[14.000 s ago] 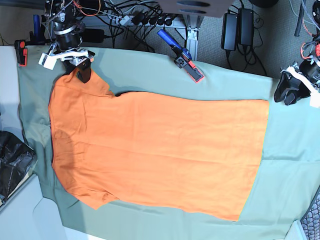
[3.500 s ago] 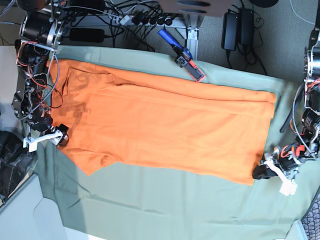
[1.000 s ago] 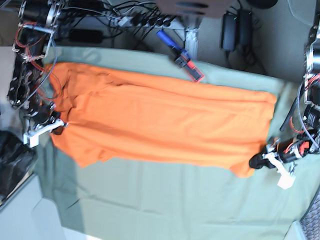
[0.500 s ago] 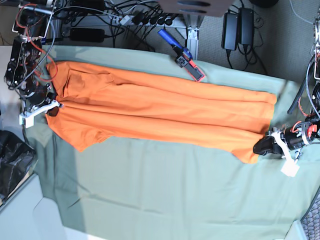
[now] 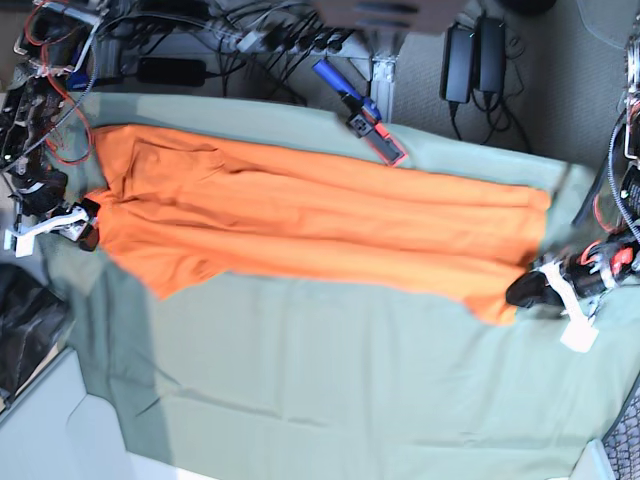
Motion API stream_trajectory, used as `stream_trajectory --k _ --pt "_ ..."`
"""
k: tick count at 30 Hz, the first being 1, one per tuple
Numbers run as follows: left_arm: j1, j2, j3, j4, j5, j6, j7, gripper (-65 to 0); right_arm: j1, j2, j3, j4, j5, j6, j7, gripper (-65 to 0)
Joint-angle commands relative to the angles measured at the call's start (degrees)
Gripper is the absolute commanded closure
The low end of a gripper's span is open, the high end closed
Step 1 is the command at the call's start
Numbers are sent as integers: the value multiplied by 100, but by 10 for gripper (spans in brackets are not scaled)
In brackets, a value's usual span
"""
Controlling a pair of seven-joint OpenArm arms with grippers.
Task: Fold the T-shirt properly
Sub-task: 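Fold the grasped edge over the shirt toward the first fold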
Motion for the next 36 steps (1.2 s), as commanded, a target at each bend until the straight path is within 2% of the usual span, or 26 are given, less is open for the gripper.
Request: stream_trajectory --k 1,6,13,17,23,36 --pt "-122 -109 -39 90 -105 -91 -118 0 151 157 61 138 116 435 133 -437" --pt "-122 -109 -39 90 -109 -91 -118 0 643 140 -262 2 -4 439 256 -437" --pt "-105 -109 -39 90 -98 -91 -111 0 1491 144 -1574 -730 -540 437 509 -437" --pt "-48 -109 -39 90 -103 -91 -114 0 1882 142 -2328 -1408 -612 439 656 -437" --pt "-46 -107 -39 90 -146 -91 -120 0 1963 142 -3156 -1617 -645 632 667 -437" --pt "-46 -107 -39 90 -144 -91 -120 0 1952 144 -3316 -1552 -424 632 479 -426"
